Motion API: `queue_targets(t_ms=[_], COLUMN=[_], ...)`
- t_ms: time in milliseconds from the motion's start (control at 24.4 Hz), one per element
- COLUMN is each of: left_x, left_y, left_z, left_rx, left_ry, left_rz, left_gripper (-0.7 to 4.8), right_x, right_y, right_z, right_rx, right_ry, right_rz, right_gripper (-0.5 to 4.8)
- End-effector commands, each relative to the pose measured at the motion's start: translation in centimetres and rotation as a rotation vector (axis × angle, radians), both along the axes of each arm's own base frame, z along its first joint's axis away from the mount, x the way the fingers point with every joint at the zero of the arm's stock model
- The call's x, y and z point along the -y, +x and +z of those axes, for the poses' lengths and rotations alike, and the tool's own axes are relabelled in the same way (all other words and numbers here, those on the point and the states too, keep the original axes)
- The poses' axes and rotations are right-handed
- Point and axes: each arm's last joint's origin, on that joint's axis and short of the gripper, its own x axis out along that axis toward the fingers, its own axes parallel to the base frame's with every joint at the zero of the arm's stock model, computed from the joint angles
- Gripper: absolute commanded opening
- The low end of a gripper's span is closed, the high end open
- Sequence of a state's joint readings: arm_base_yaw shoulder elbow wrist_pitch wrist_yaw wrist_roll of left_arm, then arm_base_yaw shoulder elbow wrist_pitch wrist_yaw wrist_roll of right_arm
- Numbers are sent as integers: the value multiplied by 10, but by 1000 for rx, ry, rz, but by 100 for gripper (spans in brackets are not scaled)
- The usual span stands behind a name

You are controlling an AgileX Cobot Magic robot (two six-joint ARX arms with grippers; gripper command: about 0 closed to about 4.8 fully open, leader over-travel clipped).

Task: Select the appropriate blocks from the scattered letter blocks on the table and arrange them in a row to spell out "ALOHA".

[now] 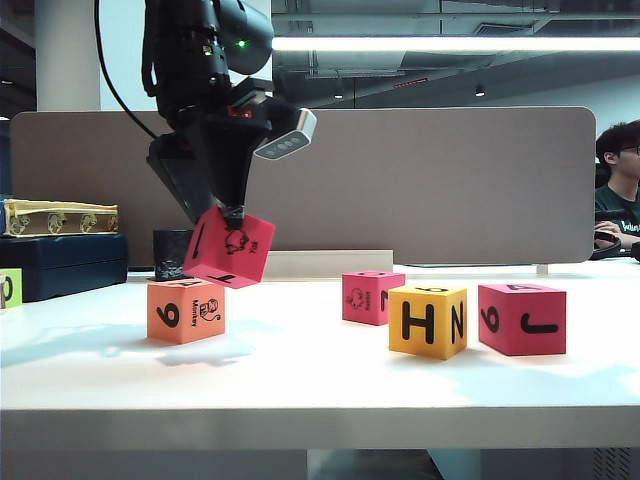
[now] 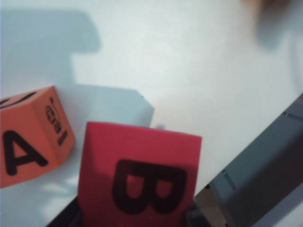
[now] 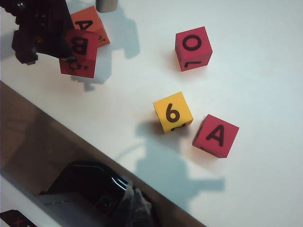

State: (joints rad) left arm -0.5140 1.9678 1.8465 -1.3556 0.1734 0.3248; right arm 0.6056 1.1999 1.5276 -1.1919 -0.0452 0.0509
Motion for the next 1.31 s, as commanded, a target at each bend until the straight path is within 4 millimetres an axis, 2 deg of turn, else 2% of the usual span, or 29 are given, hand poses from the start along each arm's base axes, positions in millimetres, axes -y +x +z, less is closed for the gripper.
queue_targets(t_ms=[41,164,287,616,657,821,862,1314], left_x=[3,6,11,14,15,18,20,32], left_y=[-4,-5,-1,10,11,14,14,13], left_z=[-1,-12,-31,-58,-59,-61,-61,-60], left_rx=[-35,-100,-151,-158,-155,-123,-112,-40], left_ry=[14,53,94,191,193,173,167,176], left_rz=[4,9,33,69,69,68,65,39], left_gripper=[211,211,212,216,221,343,351,351], right_x=[1,1,2,3,3,3,3,2], right_y=[-1,-2,-3,-4,-4,-4,-4,-2], right_z=[1,0,-1,-2,-2,-2,-2,-3], right_rx=[3,-8,-21,-37,-38,-37,-37,-42], right_ry=[-2,-9,-19,-30,-30,-30,-31,-34], right_rz=[2,2,2,2,2,3,3,3], right_gripper=[-4,-4,-4,-4,-4,-4,-4,-4])
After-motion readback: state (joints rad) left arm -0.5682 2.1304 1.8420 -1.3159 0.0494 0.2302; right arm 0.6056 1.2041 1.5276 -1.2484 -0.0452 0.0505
